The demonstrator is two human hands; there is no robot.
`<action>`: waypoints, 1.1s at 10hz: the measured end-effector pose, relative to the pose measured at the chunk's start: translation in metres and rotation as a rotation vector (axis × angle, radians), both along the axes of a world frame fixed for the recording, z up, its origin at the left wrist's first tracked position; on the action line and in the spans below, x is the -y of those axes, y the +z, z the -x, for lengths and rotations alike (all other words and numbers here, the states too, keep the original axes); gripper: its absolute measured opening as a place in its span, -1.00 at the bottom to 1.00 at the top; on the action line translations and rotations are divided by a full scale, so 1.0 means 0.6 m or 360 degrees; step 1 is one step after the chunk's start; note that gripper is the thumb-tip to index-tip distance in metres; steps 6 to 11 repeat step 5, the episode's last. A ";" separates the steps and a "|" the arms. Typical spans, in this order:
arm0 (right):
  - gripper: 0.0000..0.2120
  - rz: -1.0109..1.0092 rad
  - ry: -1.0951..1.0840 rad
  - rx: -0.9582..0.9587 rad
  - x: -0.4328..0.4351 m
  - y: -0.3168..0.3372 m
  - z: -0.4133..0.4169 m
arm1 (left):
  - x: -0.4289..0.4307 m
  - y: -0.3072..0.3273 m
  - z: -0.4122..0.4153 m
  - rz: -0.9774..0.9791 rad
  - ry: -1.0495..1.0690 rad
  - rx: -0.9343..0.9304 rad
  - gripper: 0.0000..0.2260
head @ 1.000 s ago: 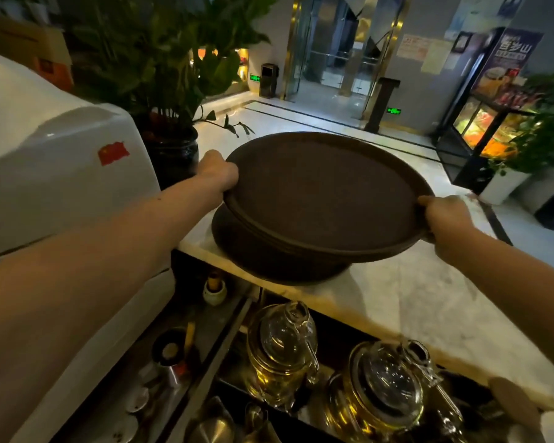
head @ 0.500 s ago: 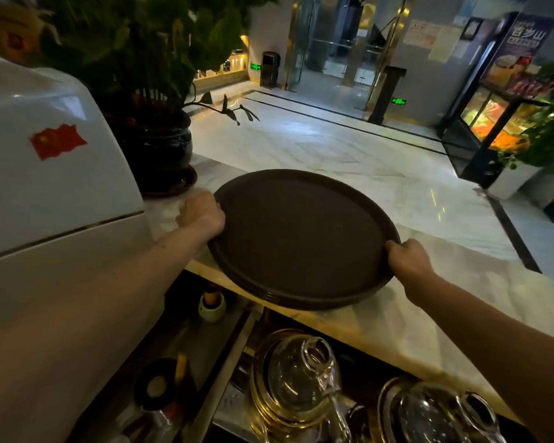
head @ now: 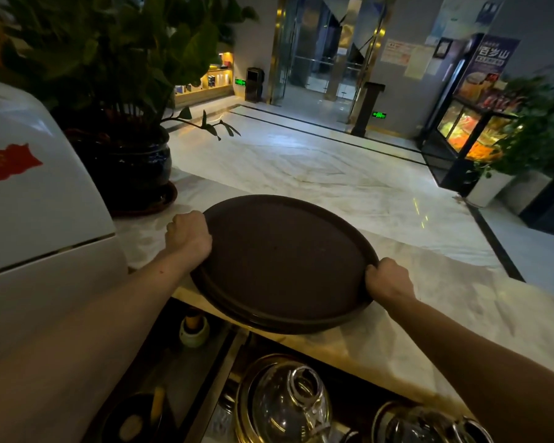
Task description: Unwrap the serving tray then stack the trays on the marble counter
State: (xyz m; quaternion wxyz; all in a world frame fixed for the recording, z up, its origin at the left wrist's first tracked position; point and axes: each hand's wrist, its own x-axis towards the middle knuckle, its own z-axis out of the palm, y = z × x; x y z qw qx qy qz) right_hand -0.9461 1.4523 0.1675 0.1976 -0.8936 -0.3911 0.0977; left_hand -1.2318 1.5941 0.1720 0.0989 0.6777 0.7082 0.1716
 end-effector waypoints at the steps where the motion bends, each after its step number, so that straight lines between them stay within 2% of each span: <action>1: -0.79 -0.0020 0.0000 0.0026 -0.005 -0.007 0.006 | -0.004 -0.004 0.006 -0.0071 -0.0010 -0.0023 -0.83; 3: -0.85 -0.0082 0.0034 -0.0032 -0.006 -0.011 0.003 | 0.001 0.001 0.017 -0.0088 -0.0033 -0.0039 -0.86; 5: -0.89 0.0031 0.0143 -0.0097 0.015 0.013 0.007 | 0.036 0.008 0.014 0.0077 -0.0141 0.0033 -0.70; 11: -0.89 0.0031 0.0143 -0.0097 0.015 0.013 0.007 | 0.036 0.008 0.014 0.0077 -0.0141 0.0033 -0.70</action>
